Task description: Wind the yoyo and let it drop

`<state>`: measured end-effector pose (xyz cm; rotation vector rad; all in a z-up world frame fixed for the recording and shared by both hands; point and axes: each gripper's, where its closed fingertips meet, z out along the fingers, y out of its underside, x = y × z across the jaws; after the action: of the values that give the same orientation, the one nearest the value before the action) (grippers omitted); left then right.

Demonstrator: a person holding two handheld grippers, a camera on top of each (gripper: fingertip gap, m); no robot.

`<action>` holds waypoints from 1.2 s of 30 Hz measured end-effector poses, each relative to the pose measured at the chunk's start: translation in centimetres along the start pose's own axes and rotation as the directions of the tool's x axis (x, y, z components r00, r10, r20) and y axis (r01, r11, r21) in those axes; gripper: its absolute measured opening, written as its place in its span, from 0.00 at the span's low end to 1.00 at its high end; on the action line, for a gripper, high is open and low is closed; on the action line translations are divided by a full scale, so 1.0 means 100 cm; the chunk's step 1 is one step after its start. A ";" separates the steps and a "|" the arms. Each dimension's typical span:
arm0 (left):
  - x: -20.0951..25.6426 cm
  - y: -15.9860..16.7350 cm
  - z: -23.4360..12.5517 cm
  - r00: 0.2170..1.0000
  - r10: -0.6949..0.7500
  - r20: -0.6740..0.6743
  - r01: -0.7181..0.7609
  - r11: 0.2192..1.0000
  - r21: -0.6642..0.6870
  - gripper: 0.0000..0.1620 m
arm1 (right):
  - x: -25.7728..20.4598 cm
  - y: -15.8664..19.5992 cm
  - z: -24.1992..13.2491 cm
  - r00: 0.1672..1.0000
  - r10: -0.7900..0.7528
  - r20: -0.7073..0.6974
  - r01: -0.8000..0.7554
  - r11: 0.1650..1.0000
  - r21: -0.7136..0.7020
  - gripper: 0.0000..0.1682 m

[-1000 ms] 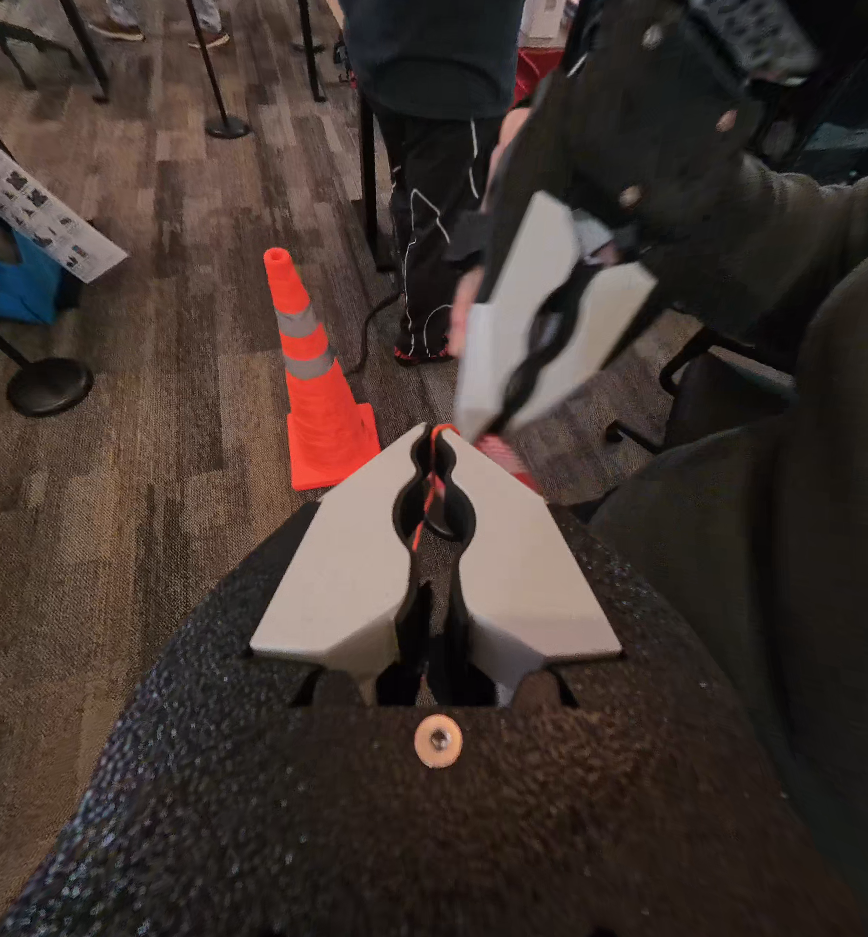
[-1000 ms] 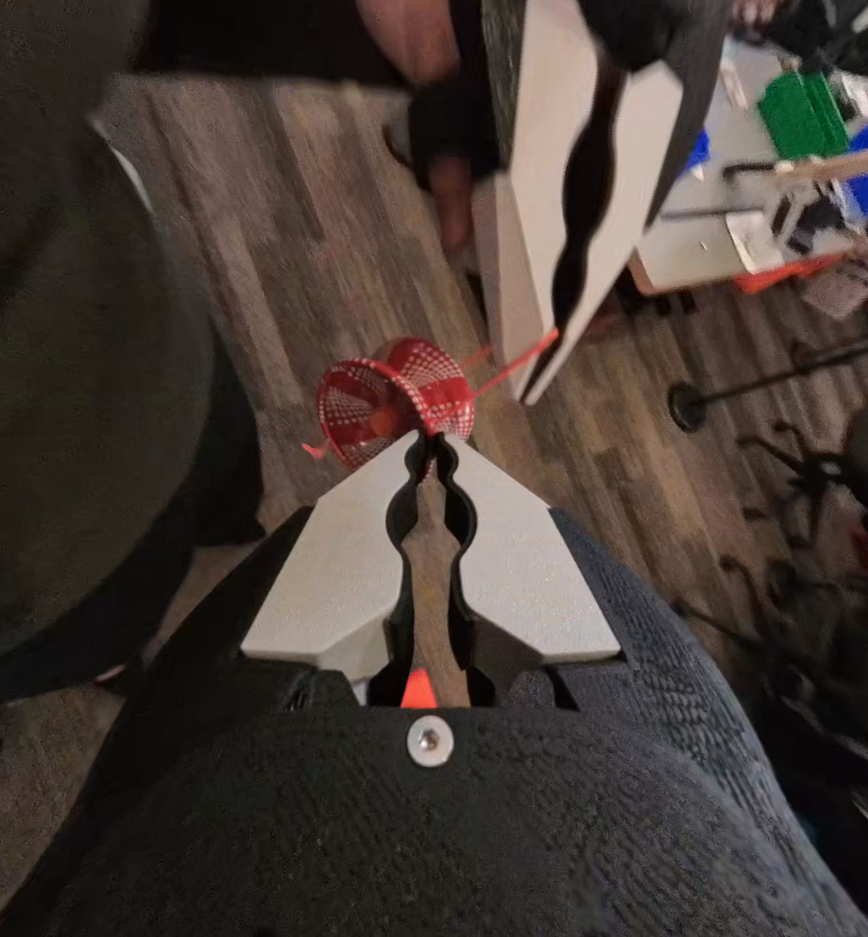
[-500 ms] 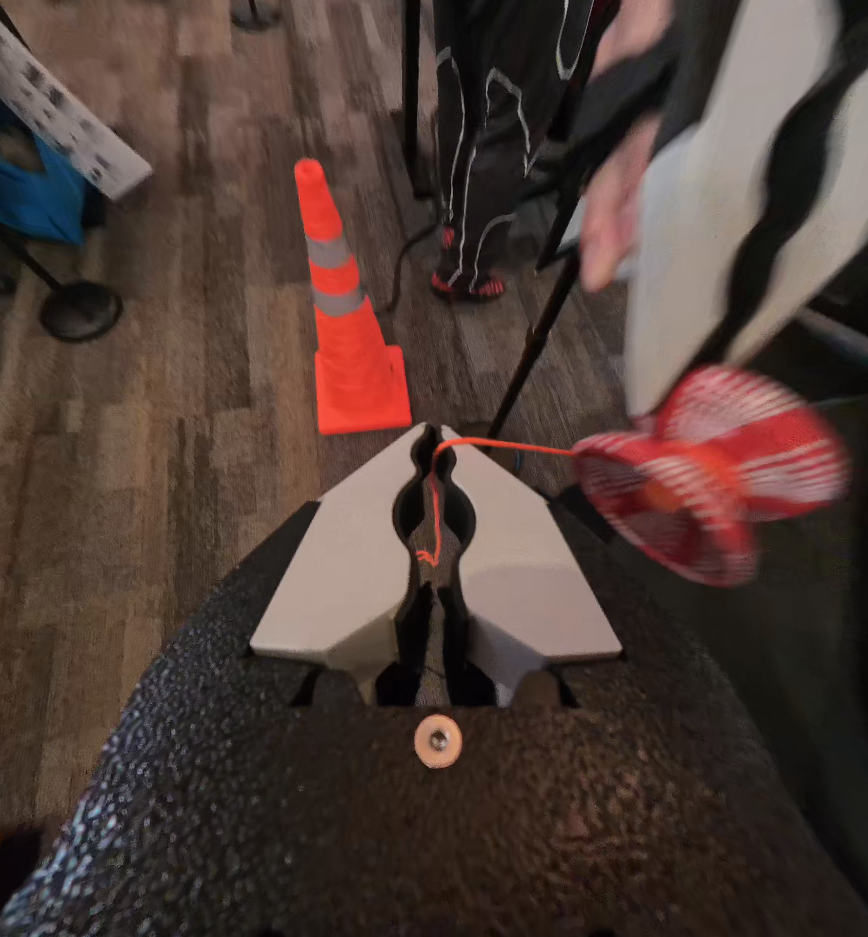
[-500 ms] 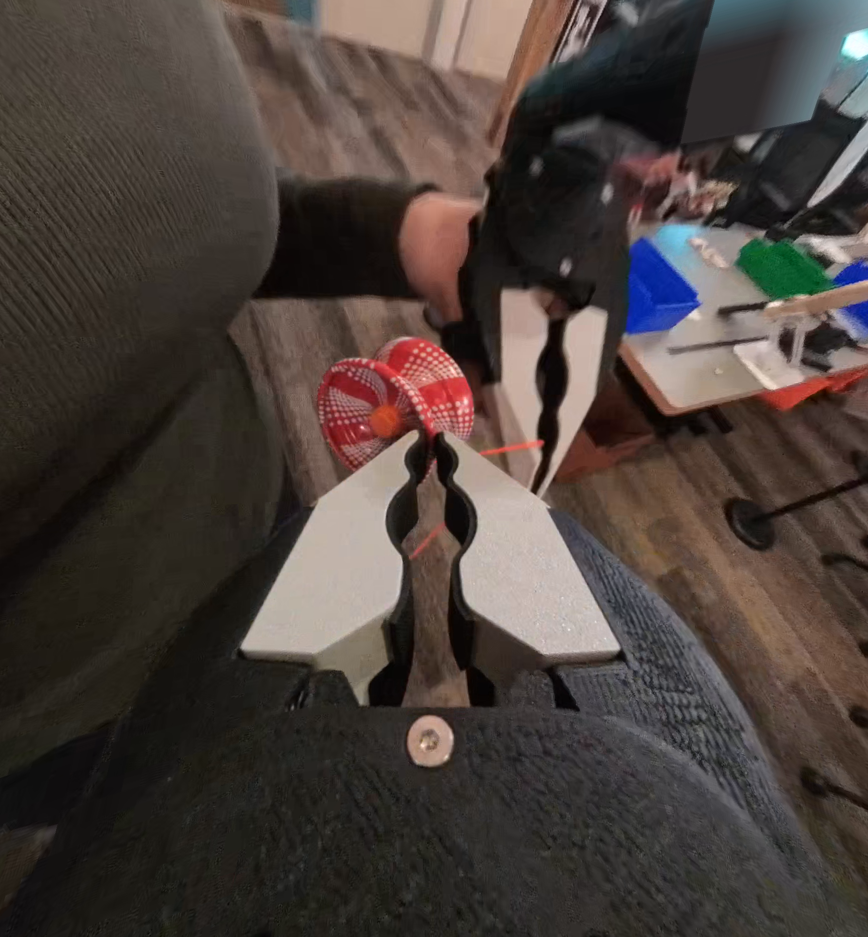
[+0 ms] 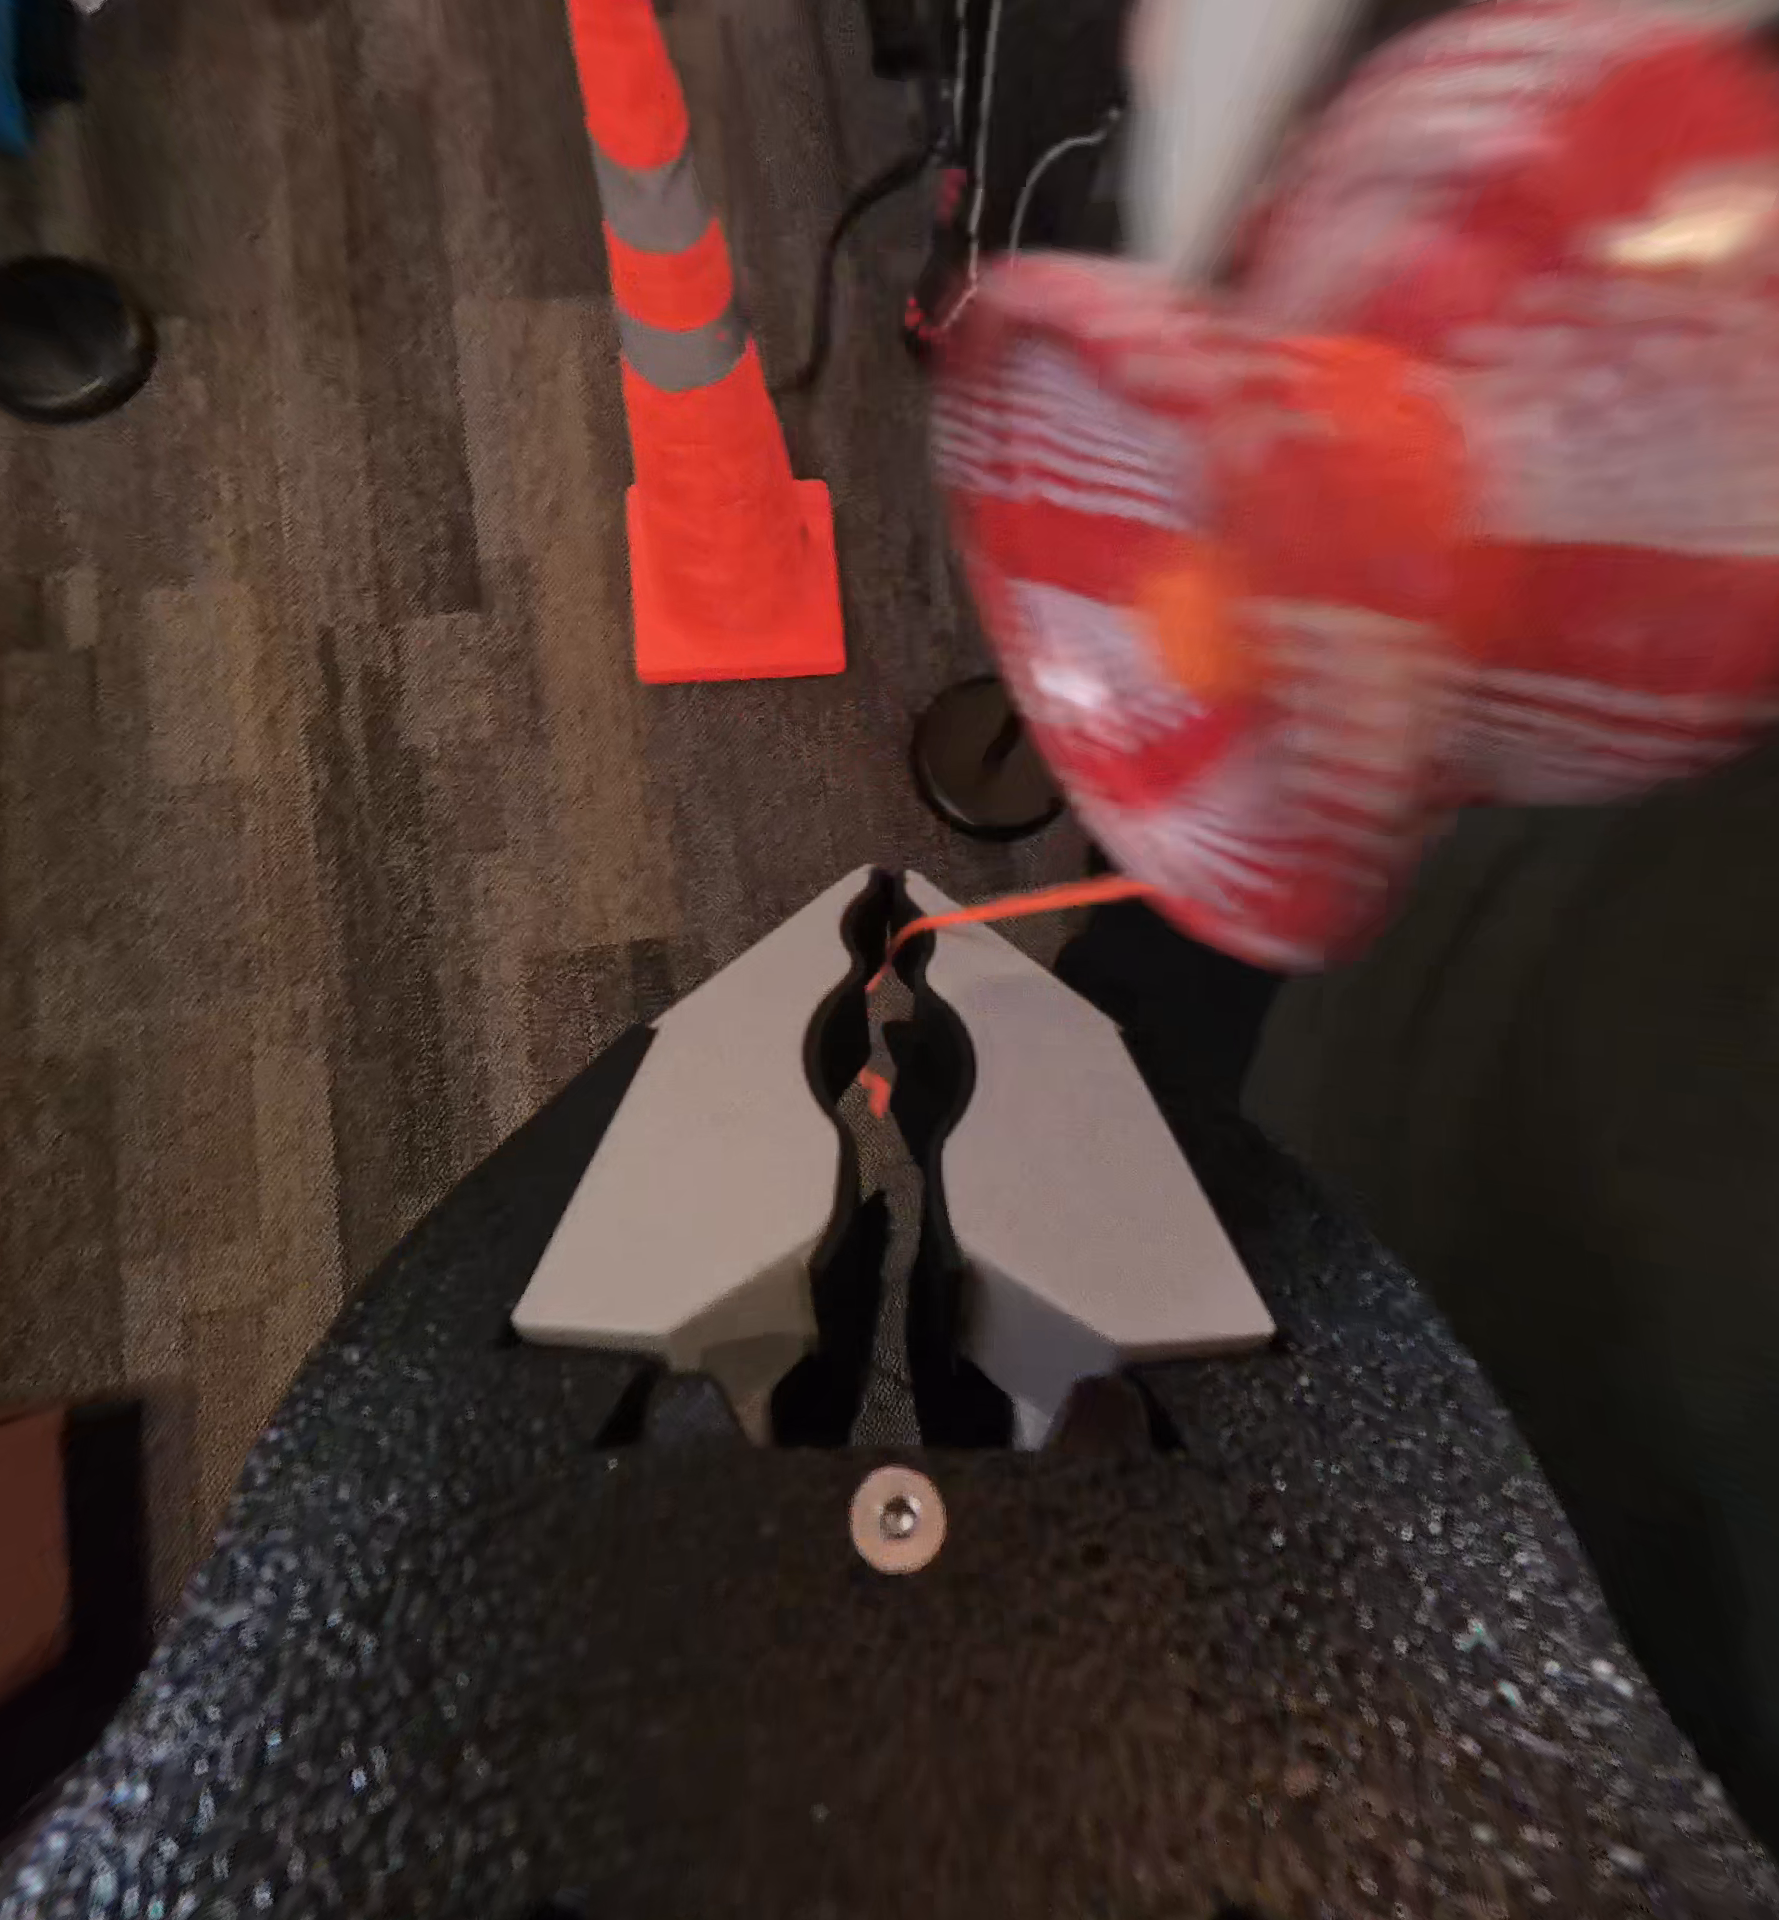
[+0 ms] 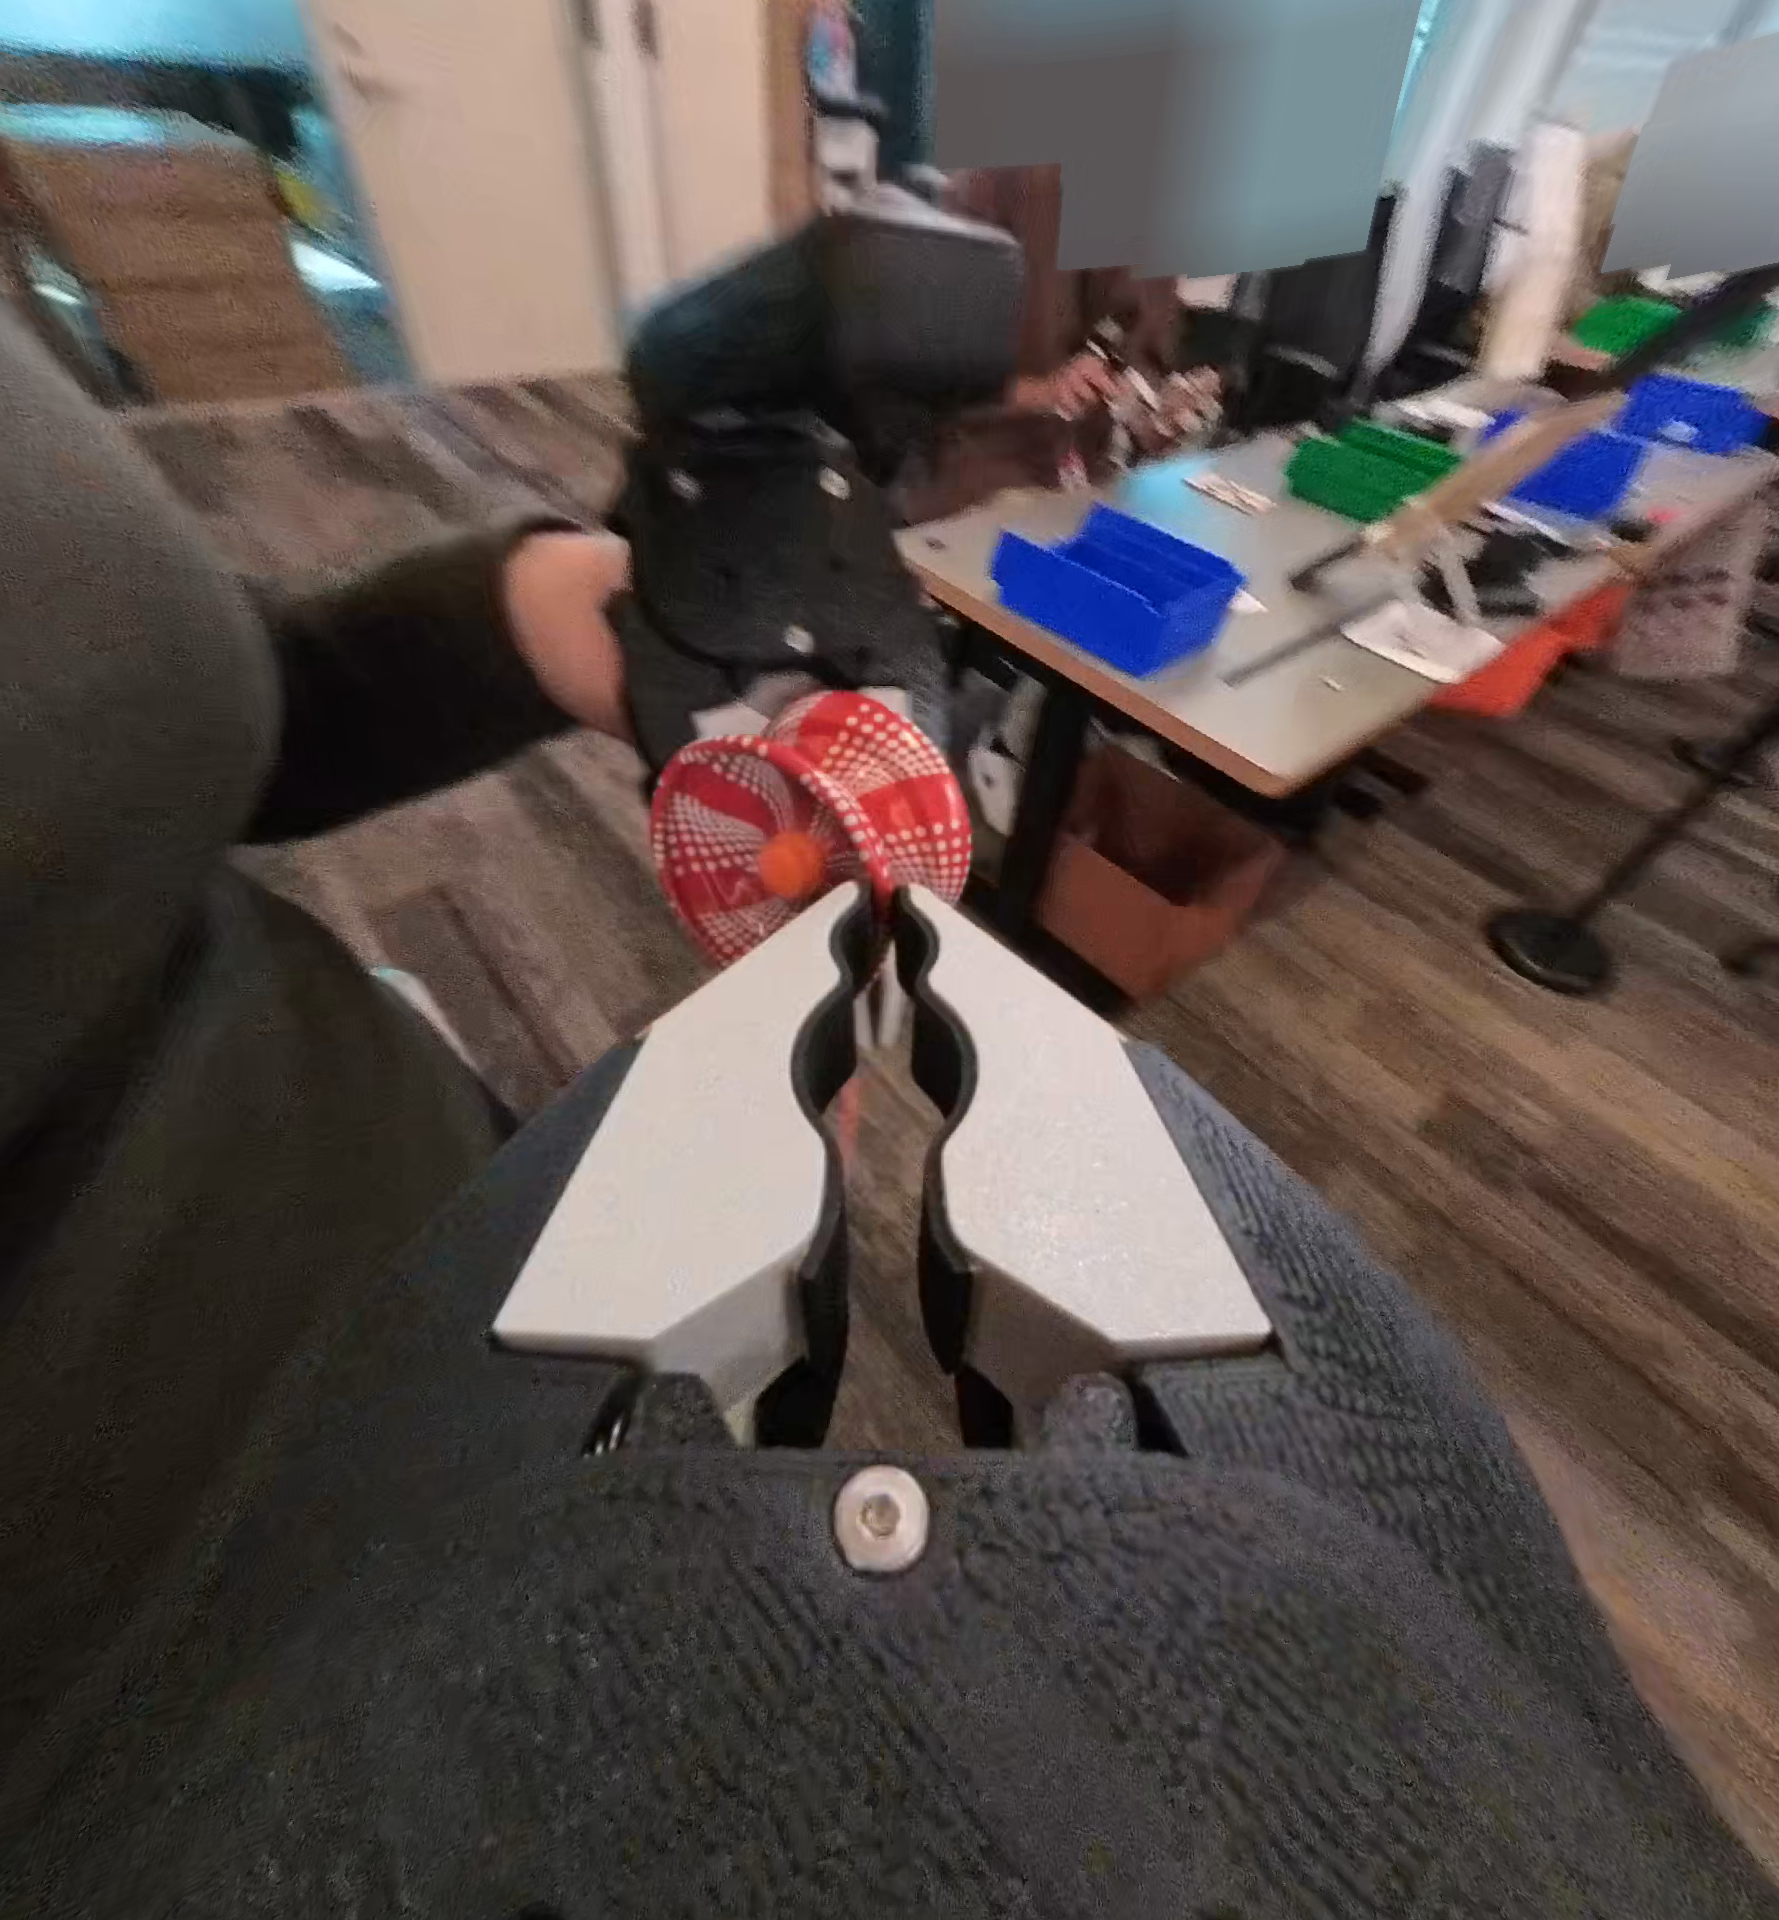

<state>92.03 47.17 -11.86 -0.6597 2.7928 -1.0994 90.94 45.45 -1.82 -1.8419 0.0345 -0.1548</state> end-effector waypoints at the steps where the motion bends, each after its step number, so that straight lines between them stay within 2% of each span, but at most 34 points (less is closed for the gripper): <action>1: -0.005 -0.001 0.000 1.000 -0.008 0.015 0.008 1.000 0.009 0.00 | -0.012 -0.002 0.001 0.997 0.017 0.079 -0.018 1.000 0.013 0.01; 3: -0.011 -0.011 -0.005 0.998 -0.005 0.056 0.002 0.998 0.060 0.00 | -0.032 0.017 0.004 0.974 0.038 0.221 -0.016 0.995 -0.099 0.01; 5: -0.006 -0.028 -0.018 0.999 0.020 0.047 -0.026 0.988 0.150 0.00 | -0.035 0.050 0.008 0.972 0.034 0.231 0.031 0.962 -0.273 0.01; 7: 0.010 -0.046 -0.032 0.999 0.040 -0.029 -0.032 0.972 0.232 0.00 | -0.020 0.080 0.010 0.990 -0.026 0.139 0.083 0.904 -0.420 0.01; 10: 0.022 -0.042 -0.037 0.995 0.035 -0.091 -0.017 0.981 0.195 0.00 | 0.028 0.101 0.002 0.980 -0.170 -0.109 0.084 0.833 -0.547 0.01; 11: 0.024 -0.036 -0.034 0.994 0.028 -0.107 -0.010 0.987 0.163 0.00 | 0.040 0.097 -0.001 0.964 -0.186 -0.188 0.060 0.845 -0.531 0.01; 13: 0.026 -0.021 -0.026 0.990 0.002 -0.140 0.012 0.995 0.102 0.00 | 0.053 0.074 -0.005 0.945 -0.111 -0.307 -0.016 0.923 -0.385 0.00; 16: 0.023 -0.004 -0.009 0.985 -0.044 -0.168 0.052 0.998 0.041 0.00 | 0.052 0.029 -0.012 0.947 0.070 -0.314 -0.100 0.991 -0.083 0.00; 18: 0.021 0.005 -0.002 0.981 -0.080 -0.176 0.083 0.997 0.006 0.00 | 0.048 0.010 -0.017 0.954 0.120 -0.277 -0.116 0.993 0.029 0.00; 24: 0.015 -0.007 -0.008 0.946 -0.214 -0.244 0.240 0.968 0.077 0.00 | 0.035 0.002 -0.023 0.970 0.051 -0.237 -0.050 0.999 0.008 0.00; 28: -0.006 0.017 0.008 0.955 -0.242 -0.171 0.247 0.969 0.009 0.00 | 0.038 -0.003 -0.029 0.963 0.031 -0.267 -0.028 0.999 0.018 0.01; 31: -0.007 0.029 0.025 0.938 -0.279 -0.206 0.285 0.958 -0.001 0.00 | 0.037 -0.015 -0.037 0.959 0.039 -0.280 -0.020 0.997 0.069 0.00; 34: 0.005 0.029 0.035 0.902 -0.300 -0.311 0.327 0.944 0.037 0.00 | 0.037 -0.027 -0.048 0.952 0.037 -0.303 -0.003 0.994 0.111 0.00; 36: 0.008 0.026 0.041 0.881 -0.304 -0.362 0.350 0.934 0.069 0.00 | 0.028 -0.034 -0.051 0.968 0.033 -0.248 0.003 0.990 0.142 0.00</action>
<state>91.27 45.97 -16.61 -1.0487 2.9206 -1.5922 92.84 41.23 3.02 -1.6712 0.2085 -0.3691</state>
